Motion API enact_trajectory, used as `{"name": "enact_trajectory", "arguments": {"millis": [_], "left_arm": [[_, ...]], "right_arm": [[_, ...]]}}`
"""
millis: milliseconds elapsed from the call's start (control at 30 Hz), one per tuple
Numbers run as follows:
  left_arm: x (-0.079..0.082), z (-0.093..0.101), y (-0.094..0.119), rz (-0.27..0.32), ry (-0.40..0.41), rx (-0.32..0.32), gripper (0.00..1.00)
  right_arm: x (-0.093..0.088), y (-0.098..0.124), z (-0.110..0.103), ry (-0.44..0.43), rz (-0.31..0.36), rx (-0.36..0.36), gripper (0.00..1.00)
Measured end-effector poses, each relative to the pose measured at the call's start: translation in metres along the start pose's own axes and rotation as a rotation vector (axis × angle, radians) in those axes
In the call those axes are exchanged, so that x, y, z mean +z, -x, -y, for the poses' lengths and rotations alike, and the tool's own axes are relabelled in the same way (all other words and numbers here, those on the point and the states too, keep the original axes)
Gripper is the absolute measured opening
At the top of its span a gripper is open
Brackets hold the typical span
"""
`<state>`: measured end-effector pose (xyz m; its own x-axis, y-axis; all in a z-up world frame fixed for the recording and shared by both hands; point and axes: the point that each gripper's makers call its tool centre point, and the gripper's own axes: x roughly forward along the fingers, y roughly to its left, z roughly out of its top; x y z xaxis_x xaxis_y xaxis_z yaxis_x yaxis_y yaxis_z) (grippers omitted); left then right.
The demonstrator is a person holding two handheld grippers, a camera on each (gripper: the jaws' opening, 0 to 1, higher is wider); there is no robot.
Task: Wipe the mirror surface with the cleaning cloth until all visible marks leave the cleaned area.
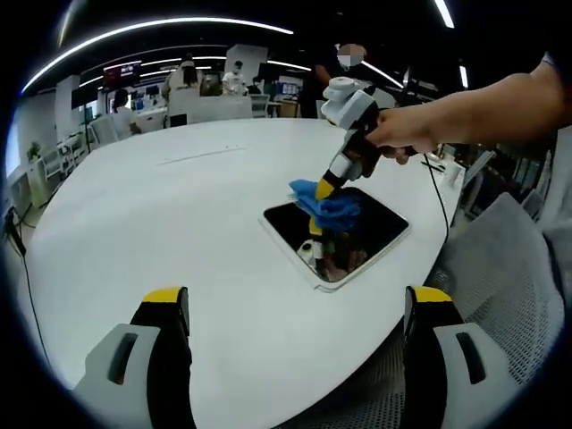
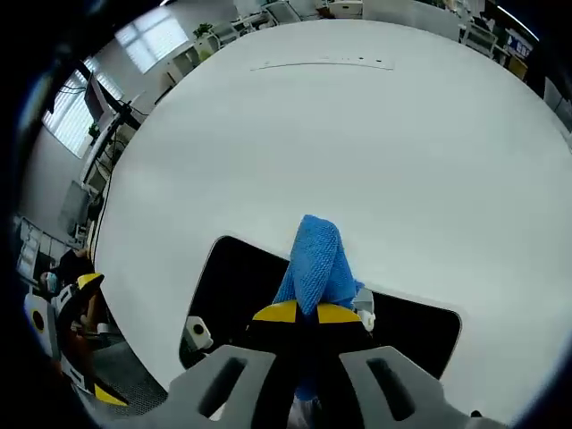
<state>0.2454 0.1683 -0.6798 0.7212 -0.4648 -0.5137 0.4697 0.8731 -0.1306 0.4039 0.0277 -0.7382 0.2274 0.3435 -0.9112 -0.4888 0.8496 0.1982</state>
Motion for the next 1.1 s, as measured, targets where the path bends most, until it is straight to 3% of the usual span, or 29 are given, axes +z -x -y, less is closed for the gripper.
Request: {"name": "enact_trajectory", "arguments": {"millis": [500,1100], "left_arm": [[0.000,0.001,0.000,-0.010,0.000,0.002,0.99],[-0.001,0.001,0.001,-0.012,0.002,0.000,0.99]], "right_arm": [[0.001,-0.001,0.002,0.033,0.004,0.013,0.00],[-0.008,0.008,0.026,0.023,-0.004,-0.016,0.00]]}}
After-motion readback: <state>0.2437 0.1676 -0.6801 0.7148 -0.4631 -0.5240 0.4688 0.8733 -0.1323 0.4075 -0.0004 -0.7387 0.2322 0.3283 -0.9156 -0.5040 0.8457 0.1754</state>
